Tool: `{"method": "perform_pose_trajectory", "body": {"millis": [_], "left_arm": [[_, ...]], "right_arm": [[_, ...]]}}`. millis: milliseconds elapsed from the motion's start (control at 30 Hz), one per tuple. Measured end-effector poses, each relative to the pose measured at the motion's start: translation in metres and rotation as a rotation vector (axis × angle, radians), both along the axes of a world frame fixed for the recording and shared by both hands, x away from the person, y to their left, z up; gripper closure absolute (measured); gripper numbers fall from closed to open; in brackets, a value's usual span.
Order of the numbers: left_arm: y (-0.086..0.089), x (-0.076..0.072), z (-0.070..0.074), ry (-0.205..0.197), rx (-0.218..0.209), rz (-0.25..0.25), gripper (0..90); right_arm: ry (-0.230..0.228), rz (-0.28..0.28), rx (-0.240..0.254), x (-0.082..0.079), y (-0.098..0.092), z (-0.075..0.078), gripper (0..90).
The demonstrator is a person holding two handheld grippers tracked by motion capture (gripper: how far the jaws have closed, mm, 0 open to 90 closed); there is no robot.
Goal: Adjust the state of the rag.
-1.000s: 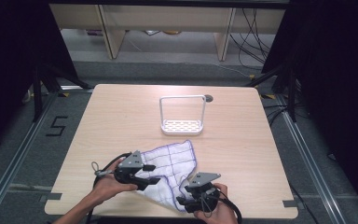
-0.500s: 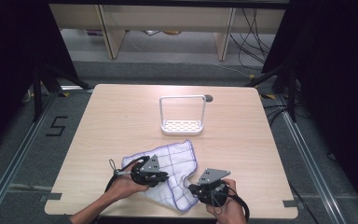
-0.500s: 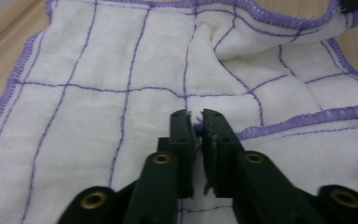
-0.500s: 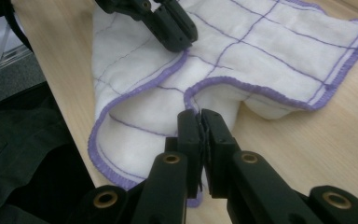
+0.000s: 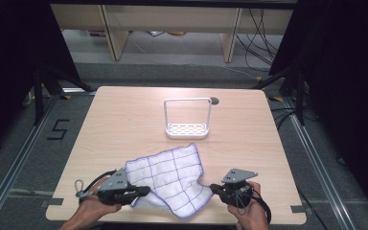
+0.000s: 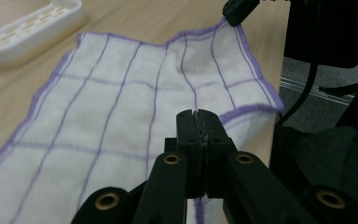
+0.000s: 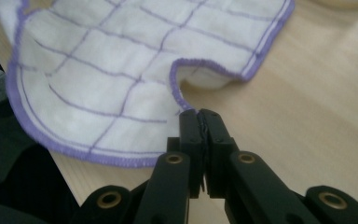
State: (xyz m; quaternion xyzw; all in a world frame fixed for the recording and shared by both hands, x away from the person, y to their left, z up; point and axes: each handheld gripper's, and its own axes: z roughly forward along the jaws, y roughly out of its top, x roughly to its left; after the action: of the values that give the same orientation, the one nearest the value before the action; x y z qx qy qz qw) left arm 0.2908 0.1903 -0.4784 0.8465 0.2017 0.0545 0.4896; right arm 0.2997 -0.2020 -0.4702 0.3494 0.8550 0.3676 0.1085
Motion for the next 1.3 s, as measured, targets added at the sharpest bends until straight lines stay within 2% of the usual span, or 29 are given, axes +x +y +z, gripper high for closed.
{"method": "perform_pose_trajectory", "body": {"millis": [67, 100, 133, 167, 200, 233, 267, 300, 333, 367, 433, 467, 500, 533, 567, 633, 667, 733, 767, 833, 900, 967, 1000, 1033, 1100, 1133, 1200, 1233, 1300], "left_arm": [[0.005, -0.01, -0.012, 0.048, 0.0, 0.005, 87.9], [0.007, -0.012, -0.017, 0.062, 0.021, -0.013, 87.9], [0.007, -0.012, -0.017, 0.062, 0.021, -0.013, 87.9], [0.006, -0.014, -0.027, 0.084, 0.042, 0.001, 87.8], [0.006, -0.012, -0.03, 0.089, 0.06, -0.011, 87.6], [0.004, -0.012, -0.032, 0.101, 0.06, 0.002, 87.4], [0.004, -0.012, -0.032, 0.101, 0.06, 0.002, 86.9], [0.001, -0.009, -0.033, 0.103, 0.062, 0.009, 86.6], [0.001, -0.009, -0.033, 0.103, 0.062, 0.009, 85.8], [0.0, -0.007, -0.032, 0.114, 0.074, 0.006, 85.8], [-0.002, -0.002, -0.036, 0.119, 0.102, 0.042, 78.7], [-0.003, -0.002, -0.037, 0.13, 0.101, 0.058, 74.5], [-0.003, -0.002, -0.037, 0.13, 0.101, 0.058, 67.7], [-0.002, 0.001, -0.039, 0.158, 0.072, 0.071, 63.4], [-0.002, 0.001, -0.039, 0.158, 0.072, 0.071, 59.5], [0.001, 0.003, -0.035, 0.168, 0.043, 0.101, 46.5], [0.005, 0.007, -0.03, 0.192, -0.011, 0.138, 41.8], [0.009, 0.01, -0.028, 0.182, -0.022, 0.149, 37.9], [0.017, 0.019, -0.022, 0.154, -0.004, 0.179, 35.8], [0.025, 0.03, -0.021, 0.132, 0.018, 0.241, 34.3], [0.031, 0.043, -0.025, 0.115, 0.046, 0.343, 32.2], [0.039, 0.057, -0.028, 0.111, 0.116, 0.384, 32.8], [0.039, 0.057, -0.028, 0.111, 0.116, 0.384, 32.5], [0.041, 0.067, -0.032, 0.088, 0.165, 0.427, 32.2], [0.039, 0.075, -0.035, 0.088, 0.213, 0.439, 31.7], [0.039, 0.075, -0.035, 0.088, 0.213, 0.439, 31.5], [0.036, 0.08, -0.036, 0.074, 0.267, 0.439, 31.6], [0.032, 0.082, -0.038, 0.077, 0.271, 0.437, 31.4], [0.03, 0.085, -0.037, 0.065, 0.273, 0.432, 33.0]], "right_arm": [[0.05, -0.014, -0.022, -0.004, -0.001, -0.006, 88.7], [0.055, -0.016, -0.032, -0.006, -0.001, -0.009, 88.7], [0.055, -0.016, -0.032, -0.006, -0.001, -0.009, 88.7], [0.064, 0.012, -0.049, -0.007, 0.0, -0.013, 88.5], [0.079, 0.014, -0.062, -0.009, 0.001, -0.013, 88.2], [0.061, 0.017, -0.061, -0.009, 0.003, -0.016, 87.7], [0.075, 0.021, -0.078, -0.009, 0.003, -0.014, 86.5], [0.065, 0.009, -0.065, -0.009, 0.004, -0.013, 84.0], [0.063, 0.009, -0.077, -0.007, 0.004, -0.011, 79.5], [0.063, 0.009, -0.077, -0.007, 0.004, -0.011, 79.5], [0.058, -0.042, -0.049, 0.0, 0.007, -0.004, 58.9], [0.041, -0.04, -0.042, 0.003, 0.008, -0.002, 55.1], [0.043, -0.033, -0.03, 0.005, 0.01, 0.002, 51.8], [0.051, -0.046, -0.005, 0.007, 0.013, 0.005, 50.2], [0.051, -0.046, -0.005, 0.007, 0.013, 0.005, 50.2], [-0.005, -0.004, 0.0, 0.02, 0.019, 0.018, 46.9], [0.011, -0.021, 0.014, 0.024, 0.022, 0.023, 46.0], [0.004, -0.004, 0.014, 0.032, 0.023, 0.027, 45.8], [0.011, -0.011, 0.014, 0.049, 0.028, 0.03, 45.8], [0.0, -0.029, -0.013, 0.07, 0.031, 0.028, 45.8], [0.025, -0.035, -0.021, 0.088, 0.034, 0.024, 45.5], [0.044, -0.053, -0.035, 0.112, 0.037, 0.017, 45.6], [0.054, -0.054, -0.049, 0.121, 0.039, 0.014, 45.6], [0.071, -0.064, -0.048, 0.129, 0.041, 0.011, 45.6], [0.085, -0.061, -0.069, 0.145, 0.045, 0.002, 45.9], [0.085, -0.061, -0.069, 0.145, 0.045, 0.002, 45.9], [0.101, -0.086, -0.066, 0.156, 0.05, -0.007, 46.2], [0.119, -0.077, -0.081, 0.164, 0.053, -0.011, 46.8], [0.099, -0.075, -0.085, 0.17, 0.056, -0.017, 47.0]]}}
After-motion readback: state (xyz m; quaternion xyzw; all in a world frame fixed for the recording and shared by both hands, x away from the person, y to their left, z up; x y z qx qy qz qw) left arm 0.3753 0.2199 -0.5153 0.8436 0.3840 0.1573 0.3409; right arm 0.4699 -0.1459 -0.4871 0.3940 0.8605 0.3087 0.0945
